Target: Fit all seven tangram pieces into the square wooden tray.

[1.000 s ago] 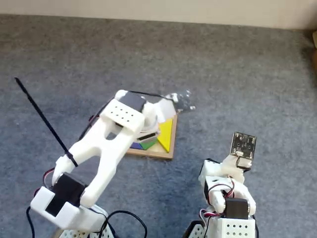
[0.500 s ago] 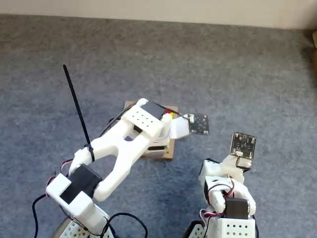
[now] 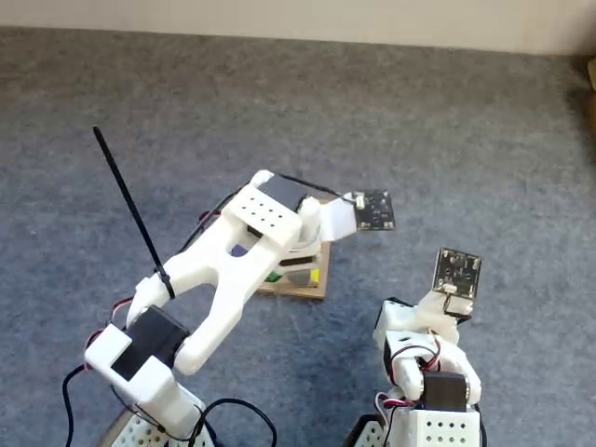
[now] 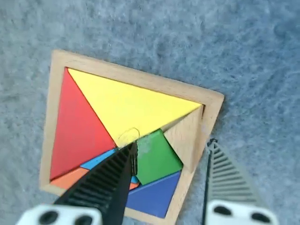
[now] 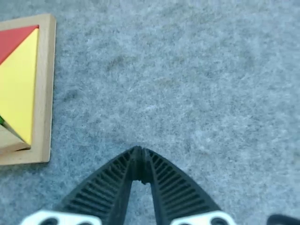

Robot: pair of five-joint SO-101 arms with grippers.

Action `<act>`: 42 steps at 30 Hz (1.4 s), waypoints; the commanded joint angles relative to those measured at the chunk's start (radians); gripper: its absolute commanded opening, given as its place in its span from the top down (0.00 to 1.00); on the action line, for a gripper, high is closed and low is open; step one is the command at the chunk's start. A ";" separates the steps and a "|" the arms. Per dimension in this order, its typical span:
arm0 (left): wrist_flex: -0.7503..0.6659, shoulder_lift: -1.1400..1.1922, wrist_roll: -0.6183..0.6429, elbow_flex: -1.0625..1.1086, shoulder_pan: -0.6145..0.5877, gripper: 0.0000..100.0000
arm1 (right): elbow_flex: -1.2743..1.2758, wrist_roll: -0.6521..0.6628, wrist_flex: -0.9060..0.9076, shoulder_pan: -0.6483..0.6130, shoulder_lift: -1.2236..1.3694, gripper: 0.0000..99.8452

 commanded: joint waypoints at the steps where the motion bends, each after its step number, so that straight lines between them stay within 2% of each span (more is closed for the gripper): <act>1: 0.006 -0.001 0.009 -0.013 -0.018 0.76 | 0.124 0.011 -0.021 0.010 -0.019 0.99; 5: -0.009 0.001 0.009 0.039 -0.018 0.76 | 0.124 0.011 -0.021 0.010 -0.019 0.99; 12: -0.158 0.001 0.049 0.110 -0.076 0.78 | 0.124 0.011 -0.021 0.010 -0.019 0.99; 20: -0.158 0.001 0.052 0.111 -0.090 0.78 | 0.124 0.011 -0.021 0.010 -0.019 0.99; 26: -0.138 -0.038 0.157 0.082 -0.087 0.78 | 0.124 0.011 -0.021 0.010 -0.019 0.99; 33: 0.011 -0.314 0.290 0.102 -0.085 0.79 | 0.124 0.011 -0.021 0.010 -0.019 0.99; 42: 0.012 -0.843 0.400 0.392 -0.096 0.89 | 0.124 0.011 -0.021 0.010 -0.019 0.99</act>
